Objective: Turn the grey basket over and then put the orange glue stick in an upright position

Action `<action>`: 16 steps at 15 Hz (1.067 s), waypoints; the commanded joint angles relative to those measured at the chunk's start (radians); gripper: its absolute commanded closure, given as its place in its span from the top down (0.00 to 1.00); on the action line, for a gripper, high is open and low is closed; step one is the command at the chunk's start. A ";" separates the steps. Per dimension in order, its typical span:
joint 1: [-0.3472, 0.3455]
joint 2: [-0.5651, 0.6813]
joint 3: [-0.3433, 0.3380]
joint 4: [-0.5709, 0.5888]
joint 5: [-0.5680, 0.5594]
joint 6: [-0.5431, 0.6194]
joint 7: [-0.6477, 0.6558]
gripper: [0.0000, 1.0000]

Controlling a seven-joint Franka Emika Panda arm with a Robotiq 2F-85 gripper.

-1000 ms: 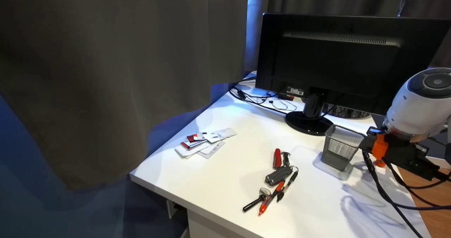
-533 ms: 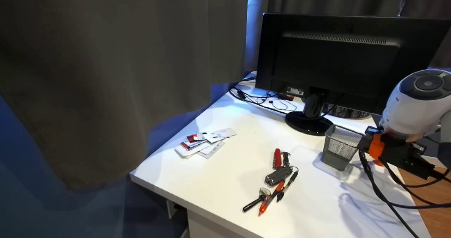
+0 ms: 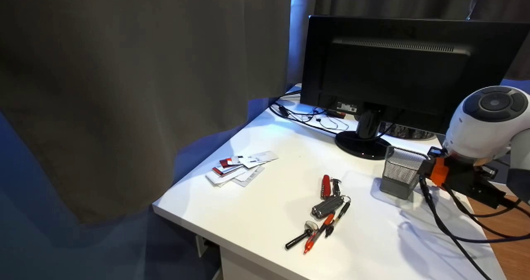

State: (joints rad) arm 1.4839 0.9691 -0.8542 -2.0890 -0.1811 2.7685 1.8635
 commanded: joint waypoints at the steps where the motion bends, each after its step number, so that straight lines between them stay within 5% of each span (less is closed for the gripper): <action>1: -0.010 0.057 0.005 0.031 0.010 0.005 0.029 0.08; 2: -0.010 0.056 0.004 0.031 0.011 0.005 0.026 0.22; 3: -0.010 0.054 0.004 0.031 0.012 0.004 0.024 0.51; 10: 0.018 0.022 -0.022 -0.018 0.017 0.011 0.041 0.96; 16: 0.052 -0.032 -0.067 -0.062 0.019 0.033 0.046 1.00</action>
State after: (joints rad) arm 1.5031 0.9892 -0.8969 -2.0984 -0.1764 2.7720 1.8935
